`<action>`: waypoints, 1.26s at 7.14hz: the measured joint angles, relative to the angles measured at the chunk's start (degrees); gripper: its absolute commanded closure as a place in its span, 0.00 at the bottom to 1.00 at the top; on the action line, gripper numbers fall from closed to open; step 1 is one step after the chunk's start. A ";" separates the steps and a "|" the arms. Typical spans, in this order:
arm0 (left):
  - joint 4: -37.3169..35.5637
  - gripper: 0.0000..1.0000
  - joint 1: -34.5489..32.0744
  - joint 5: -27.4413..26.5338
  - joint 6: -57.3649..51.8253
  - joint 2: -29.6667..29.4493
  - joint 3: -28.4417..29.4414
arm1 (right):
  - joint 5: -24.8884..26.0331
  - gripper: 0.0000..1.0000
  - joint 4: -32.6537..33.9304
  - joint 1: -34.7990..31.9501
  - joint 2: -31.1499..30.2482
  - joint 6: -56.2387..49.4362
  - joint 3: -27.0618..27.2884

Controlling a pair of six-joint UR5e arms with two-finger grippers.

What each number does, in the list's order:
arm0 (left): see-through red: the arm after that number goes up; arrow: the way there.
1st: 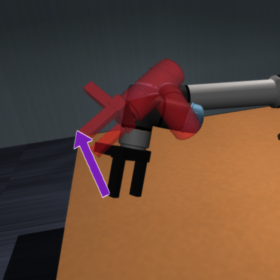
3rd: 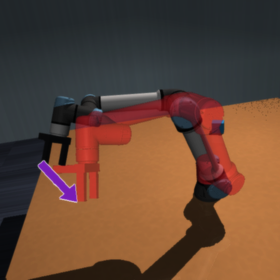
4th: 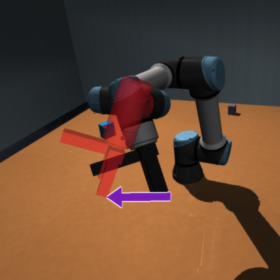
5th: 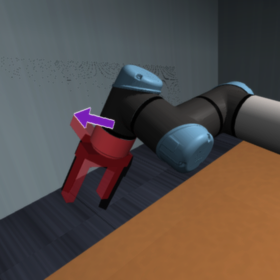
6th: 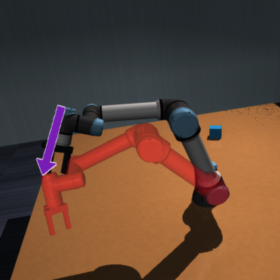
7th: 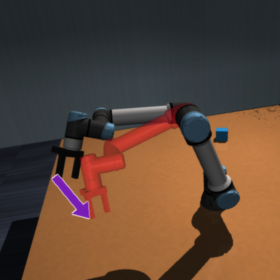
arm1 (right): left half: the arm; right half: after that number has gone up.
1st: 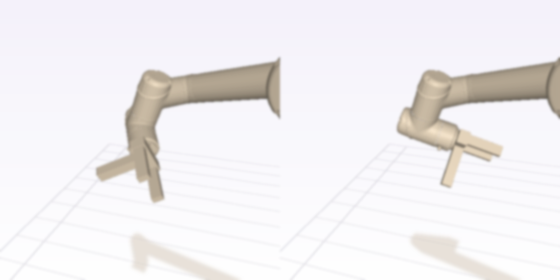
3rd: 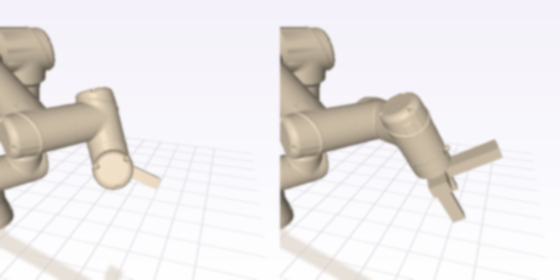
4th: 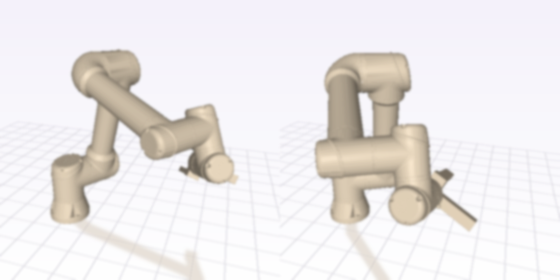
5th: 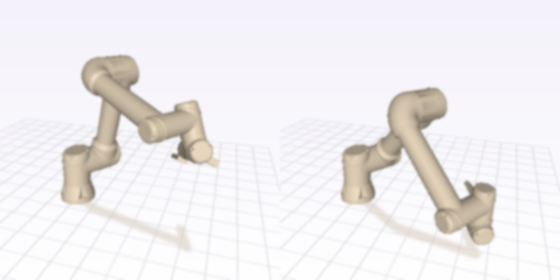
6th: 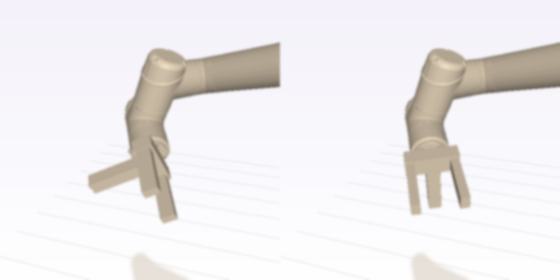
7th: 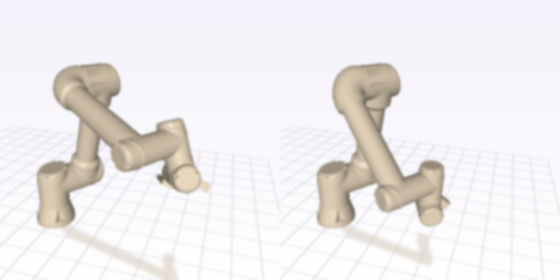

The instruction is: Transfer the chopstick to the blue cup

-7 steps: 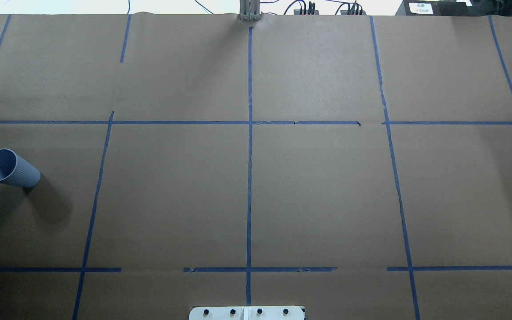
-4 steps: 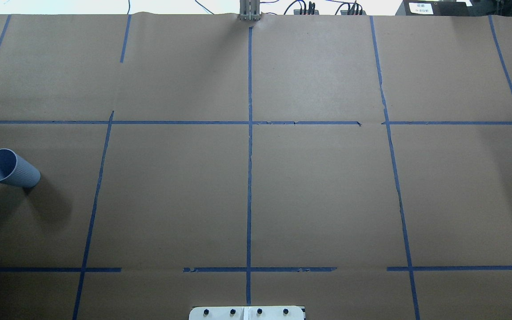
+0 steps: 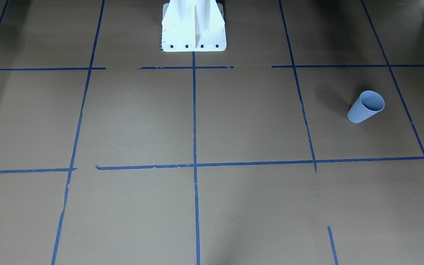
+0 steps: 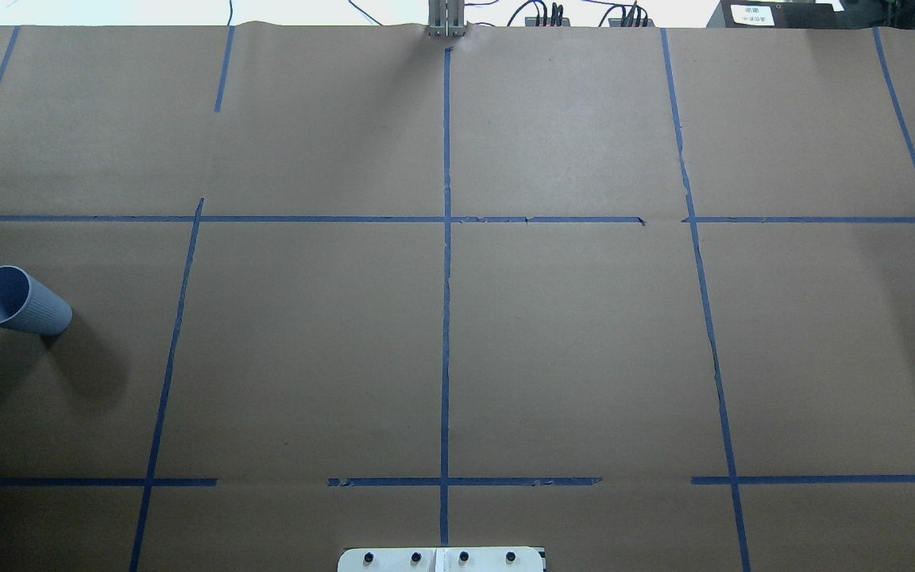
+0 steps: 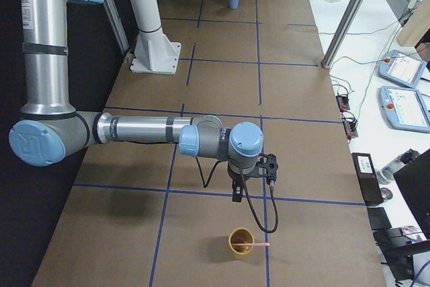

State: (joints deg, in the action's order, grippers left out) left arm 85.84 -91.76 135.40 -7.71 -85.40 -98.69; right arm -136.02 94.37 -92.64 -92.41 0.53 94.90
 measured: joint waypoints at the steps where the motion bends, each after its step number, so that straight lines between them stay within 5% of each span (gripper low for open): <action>1: 3.78 0.00 1.49 1.51 3.81 0.03 -0.35 | -0.05 0.01 0.00 0.00 0.02 0.10 0.20; 5: 26.61 0.00 17.07 4.12 37.00 0.46 -0.42 | 0.01 0.01 0.00 0.00 0.03 0.19 1.66; 9: 28.91 0.00 24.13 3.76 42.26 0.57 0.67 | 0.07 0.01 0.03 0.00 -0.02 0.21 1.78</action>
State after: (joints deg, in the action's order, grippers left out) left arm 114.76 -67.63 139.16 34.54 -84.83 -98.02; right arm -135.95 94.39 -92.64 -92.43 0.74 96.68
